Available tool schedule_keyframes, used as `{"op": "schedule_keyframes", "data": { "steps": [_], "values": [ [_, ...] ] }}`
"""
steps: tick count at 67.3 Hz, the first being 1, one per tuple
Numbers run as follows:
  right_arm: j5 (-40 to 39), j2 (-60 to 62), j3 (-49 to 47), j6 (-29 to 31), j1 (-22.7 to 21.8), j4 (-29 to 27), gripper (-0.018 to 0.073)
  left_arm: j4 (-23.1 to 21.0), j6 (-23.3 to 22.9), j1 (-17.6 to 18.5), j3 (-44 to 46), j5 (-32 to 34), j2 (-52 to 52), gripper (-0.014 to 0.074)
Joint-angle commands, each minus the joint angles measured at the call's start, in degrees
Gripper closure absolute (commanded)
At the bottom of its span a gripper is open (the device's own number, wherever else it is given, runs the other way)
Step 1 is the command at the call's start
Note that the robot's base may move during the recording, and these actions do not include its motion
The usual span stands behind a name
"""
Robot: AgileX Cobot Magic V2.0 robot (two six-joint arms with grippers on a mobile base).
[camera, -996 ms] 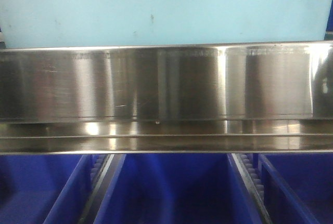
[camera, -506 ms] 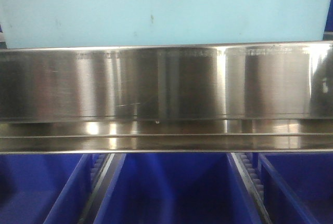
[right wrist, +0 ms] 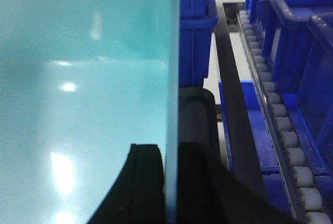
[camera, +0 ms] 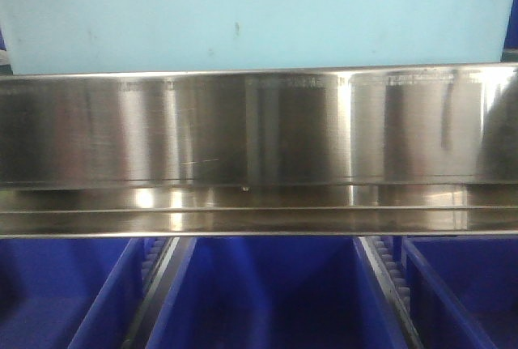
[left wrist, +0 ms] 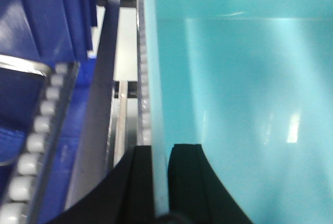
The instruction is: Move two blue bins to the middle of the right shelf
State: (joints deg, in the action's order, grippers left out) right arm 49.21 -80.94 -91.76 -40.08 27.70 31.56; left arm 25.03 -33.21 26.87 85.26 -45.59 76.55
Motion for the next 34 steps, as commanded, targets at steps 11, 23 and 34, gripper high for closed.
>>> {"op": "schedule_keyframes", "data": {
  "steps": [11, 23, 34],
  "values": [
    [-8.5, 3.0, 9.0, -3.9, 0.3, 4.6, 0.0721, -0.8, -3.1, 0.8, -7.0, 9.0, -0.9, 0.0707],
    [-11.2, 3.0, 11.1, -5.5, 0.3, 4.6, 0.0721, -0.3, -3.1, 0.8, -9.2, 9.5, -0.9, 0.0707],
    [-12.0, 3.0, 14.2, -6.3, 0.3, 4.8, 0.0721, -0.3, -3.1, 0.8, -11.9, 12.6, -0.9, 0.0707]
  ]
}}
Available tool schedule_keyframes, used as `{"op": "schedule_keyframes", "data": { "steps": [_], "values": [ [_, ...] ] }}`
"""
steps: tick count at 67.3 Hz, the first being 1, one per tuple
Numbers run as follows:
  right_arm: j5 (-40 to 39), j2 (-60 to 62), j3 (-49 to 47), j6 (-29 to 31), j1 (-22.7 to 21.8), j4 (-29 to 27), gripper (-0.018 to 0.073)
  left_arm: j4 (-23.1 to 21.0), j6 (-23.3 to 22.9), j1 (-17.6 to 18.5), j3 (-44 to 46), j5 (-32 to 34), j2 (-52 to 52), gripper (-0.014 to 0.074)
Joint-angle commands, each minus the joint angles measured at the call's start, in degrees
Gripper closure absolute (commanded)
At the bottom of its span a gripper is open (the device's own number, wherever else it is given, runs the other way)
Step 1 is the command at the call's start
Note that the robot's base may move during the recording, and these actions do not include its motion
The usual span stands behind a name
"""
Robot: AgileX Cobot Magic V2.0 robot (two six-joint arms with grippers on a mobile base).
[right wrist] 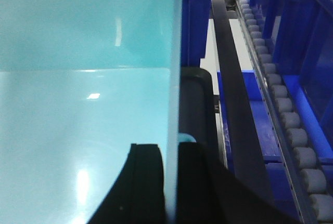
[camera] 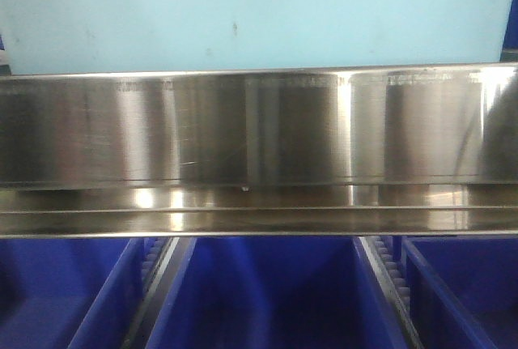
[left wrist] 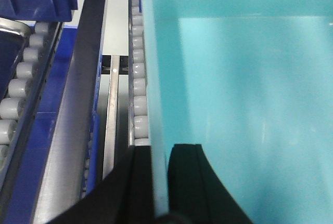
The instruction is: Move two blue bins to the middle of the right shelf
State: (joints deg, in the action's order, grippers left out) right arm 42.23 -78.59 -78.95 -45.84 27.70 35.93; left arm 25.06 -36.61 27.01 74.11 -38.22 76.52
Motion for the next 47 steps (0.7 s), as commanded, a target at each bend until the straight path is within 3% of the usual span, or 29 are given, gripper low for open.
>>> {"op": "schedule_keyframes", "data": {
  "steps": [1, 14, 42, 47],
  "values": [
    [-5.1, 0.6, 1.8, -0.6, 0.3, 0.4, 0.0721, -0.3, 0.3, 0.7, -0.9, 5.2, -0.9, 0.0707],
    [-6.2, 0.6, 4.0, -1.6, 0.3, 0.4, 0.0721, 1.6, 0.3, 0.7, -4.2, 9.7, -0.9, 0.0707],
    [-5.4, 0.4, 4.8, -1.6, 0.3, 0.5, 0.0721, 2.9, 0.3, 0.6, -4.2, 9.9, -0.6, 0.0706],
    [-4.5, 0.4, 4.8, -1.6, 0.3, 0.5, 0.0674, 3.0, 0.3, 0.6, -4.2, 9.9, -0.6, 0.0676]
  ]
}}
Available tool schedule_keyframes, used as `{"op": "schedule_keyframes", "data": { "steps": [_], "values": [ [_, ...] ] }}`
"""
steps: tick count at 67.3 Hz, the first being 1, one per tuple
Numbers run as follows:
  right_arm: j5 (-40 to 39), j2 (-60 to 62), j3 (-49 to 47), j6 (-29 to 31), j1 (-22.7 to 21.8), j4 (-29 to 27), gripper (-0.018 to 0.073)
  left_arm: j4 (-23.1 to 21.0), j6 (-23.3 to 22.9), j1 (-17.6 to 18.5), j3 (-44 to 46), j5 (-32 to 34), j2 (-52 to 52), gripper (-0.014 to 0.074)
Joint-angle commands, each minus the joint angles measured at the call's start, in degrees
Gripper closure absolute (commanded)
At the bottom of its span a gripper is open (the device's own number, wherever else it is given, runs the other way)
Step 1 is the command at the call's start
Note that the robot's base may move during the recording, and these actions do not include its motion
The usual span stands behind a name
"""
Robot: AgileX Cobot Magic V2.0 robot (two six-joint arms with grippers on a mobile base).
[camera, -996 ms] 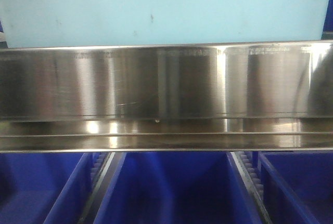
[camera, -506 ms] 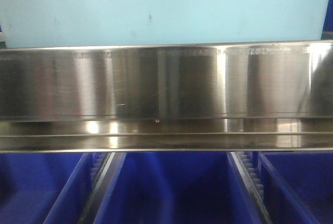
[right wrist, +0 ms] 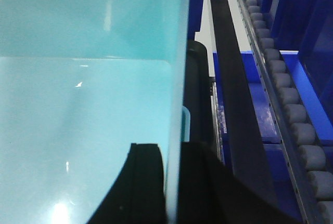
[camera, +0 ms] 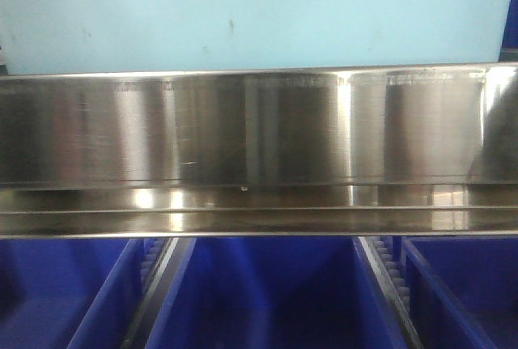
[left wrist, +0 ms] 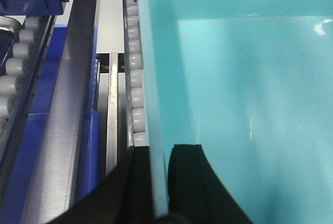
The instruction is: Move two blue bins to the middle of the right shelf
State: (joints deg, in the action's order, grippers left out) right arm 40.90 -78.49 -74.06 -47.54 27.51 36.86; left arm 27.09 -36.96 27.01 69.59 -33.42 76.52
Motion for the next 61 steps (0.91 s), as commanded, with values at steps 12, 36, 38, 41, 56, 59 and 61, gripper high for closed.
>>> {"op": "schedule_keyframes", "data": {
  "steps": [12, 36, 38, 41, 56, 59, 61],
  "values": [
    [-0.8, 0.4, -0.1, 0.1, 0.4, -0.4, 0.0311, 1.1, 0.6, 0.6, 0.3, 4.9, -0.7, 0.0433],
    [3.9, 1.6, -4.4, 0.1, 0.4, -0.4, 0.0146, 1.6, 0.6, 0.6, 3.7, 1.4, -3.0, 0.0216],
    [4.4, 1.9, -5.0, 0.1, 0.4, -0.4, 0.0146, 1.6, 0.6, 0.6, 4.3, 0.4, -3.1, 0.0216],
    [5.6, 2.4, -5.7, 0.1, 0.4, -0.4, 0.0146, 1.6, 0.6, 0.6, 5.5, -2.0, -3.2, 0.0216],
    [21.7, 3.0, -11.7, 7.9, 0.4, -11.2, 0.0146, -1.8, 0.7, 0.6, 13.6, -20.3, -3.1, 0.0216],
    [24.9, 3.0, -12.0, 9.3, 0.4, -13.7, 0.0146, -3.0, 1.1, 0.6, 14.9, -23.8, -2.6, 0.0219],
    [27.1, 3.0, -12.0, 9.5, 0.4, -14.8, 0.0146, -3.8, 2.0, 0.6, 15.6, -25.8, -1.9, 0.0225]
  ]
}}
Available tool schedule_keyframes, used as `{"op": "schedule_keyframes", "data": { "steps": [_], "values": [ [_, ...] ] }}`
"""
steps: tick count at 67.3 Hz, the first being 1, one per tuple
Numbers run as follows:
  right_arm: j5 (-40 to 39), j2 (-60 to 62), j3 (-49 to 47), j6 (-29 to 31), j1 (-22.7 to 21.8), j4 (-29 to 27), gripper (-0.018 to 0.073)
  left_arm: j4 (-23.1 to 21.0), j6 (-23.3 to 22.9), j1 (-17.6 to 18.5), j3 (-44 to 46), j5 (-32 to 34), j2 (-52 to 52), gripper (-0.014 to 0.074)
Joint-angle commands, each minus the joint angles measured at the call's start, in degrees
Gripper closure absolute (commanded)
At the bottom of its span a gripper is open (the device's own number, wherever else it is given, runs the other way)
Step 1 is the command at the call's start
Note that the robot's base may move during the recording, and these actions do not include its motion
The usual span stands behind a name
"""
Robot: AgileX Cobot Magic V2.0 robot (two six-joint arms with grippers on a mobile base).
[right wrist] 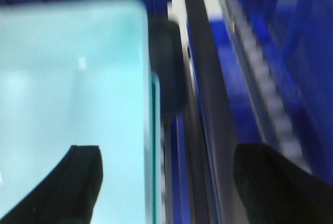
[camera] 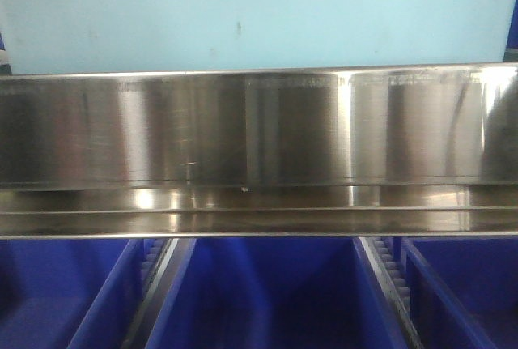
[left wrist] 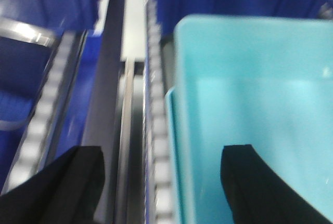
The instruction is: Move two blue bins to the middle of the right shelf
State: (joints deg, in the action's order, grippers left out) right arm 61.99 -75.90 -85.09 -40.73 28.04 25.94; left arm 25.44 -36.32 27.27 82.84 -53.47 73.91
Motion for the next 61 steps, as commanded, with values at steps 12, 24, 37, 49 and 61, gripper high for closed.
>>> {"op": "schedule_keyframes", "data": {
  "steps": [12, 24, 37, 49, 61],
  "values": [
    [8.0, 0.4, -1.2, 4.5, -0.1, -6.7, 0.0146, -10.4, 7.1, -1.1, 5.8, -14.4, 4.6, 0.0268],
    [8.0, 0.3, -0.5, 8.6, -0.4, -14.8, 0.0146, -12.9, 7.8, -2.4, 5.9, -16.3, 6.6, 0.027],
    [8.0, 0.3, 2.1, 8.6, -0.4, -13.7, 0.0146, -12.9, 8.3, -2.4, 5.3, -16.5, 7.1, 0.027],
    [8.0, 0.1, 4.6, 8.6, -0.4, -13.7, 0.0146, -13.8, 8.3, -2.4, 1.9, -16.5, 7.1, 0.027],
    [8.0, -1.4, 4.6, 8.6, -0.4, -13.7, 0.0146, -14.7, 8.3, -2.4, -1.4, -16.5, 7.1, 0.027]
  ]
}}
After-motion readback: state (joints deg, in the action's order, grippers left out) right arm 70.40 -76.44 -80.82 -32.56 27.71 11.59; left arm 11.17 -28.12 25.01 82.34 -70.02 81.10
